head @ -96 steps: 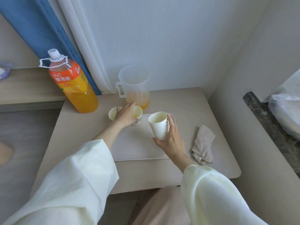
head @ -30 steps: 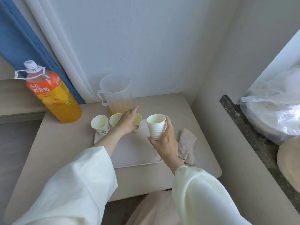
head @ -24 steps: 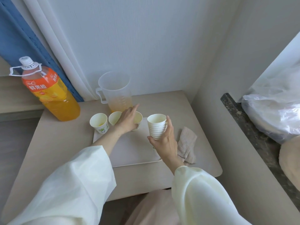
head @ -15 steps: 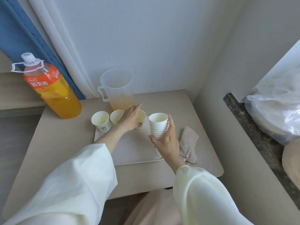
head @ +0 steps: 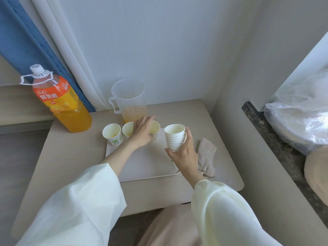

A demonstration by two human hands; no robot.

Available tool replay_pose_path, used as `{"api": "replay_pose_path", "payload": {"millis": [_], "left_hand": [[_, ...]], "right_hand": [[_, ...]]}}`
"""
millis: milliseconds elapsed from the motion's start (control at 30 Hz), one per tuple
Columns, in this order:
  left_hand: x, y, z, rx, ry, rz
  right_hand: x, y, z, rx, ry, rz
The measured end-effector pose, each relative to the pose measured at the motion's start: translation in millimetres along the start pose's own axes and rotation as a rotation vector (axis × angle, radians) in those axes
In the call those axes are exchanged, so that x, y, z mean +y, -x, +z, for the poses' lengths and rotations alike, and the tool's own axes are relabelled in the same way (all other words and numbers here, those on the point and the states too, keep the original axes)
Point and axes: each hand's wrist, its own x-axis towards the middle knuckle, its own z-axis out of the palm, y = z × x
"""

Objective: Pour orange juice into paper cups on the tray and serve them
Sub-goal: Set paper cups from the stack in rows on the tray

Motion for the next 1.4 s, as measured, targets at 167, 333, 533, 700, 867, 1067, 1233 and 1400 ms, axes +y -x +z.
{"api": "replay_pose_path", "payload": {"millis": [167,333,533,700,867,1067,1233,1400], "left_hand": [[32,24,-27,0.033,0.486,-0.128],[62,62,-30,-0.284,0.551,-0.144],[72,88,-32,-0.235,0.662,-0.182],[81,94,-32,-0.229,0.684,-0.224],[94,87,-35,-0.102,0.870,-0.325],[84,44,-52,0.151,0.738,-0.296],[87,14,-25,0.012,0.461,-0.151],[82,-14,7,0.004,0.098,-0.100]], "right_hand": [[-9,15,-10,-0.052,0.064,0.024],[-19,36,-17,-0.143,0.201,-0.017],[-19,50,-35,-0.193,0.284,-0.076],[-12,58,-45,-0.203,0.298,-0.095],[-3,53,-56,-0.196,0.283,-0.116],[20,44,-68,-0.113,0.157,-0.017],[25,29,-67,-0.007,0.021,-0.001],[36,14,-62,0.008,-0.032,0.006]]}}
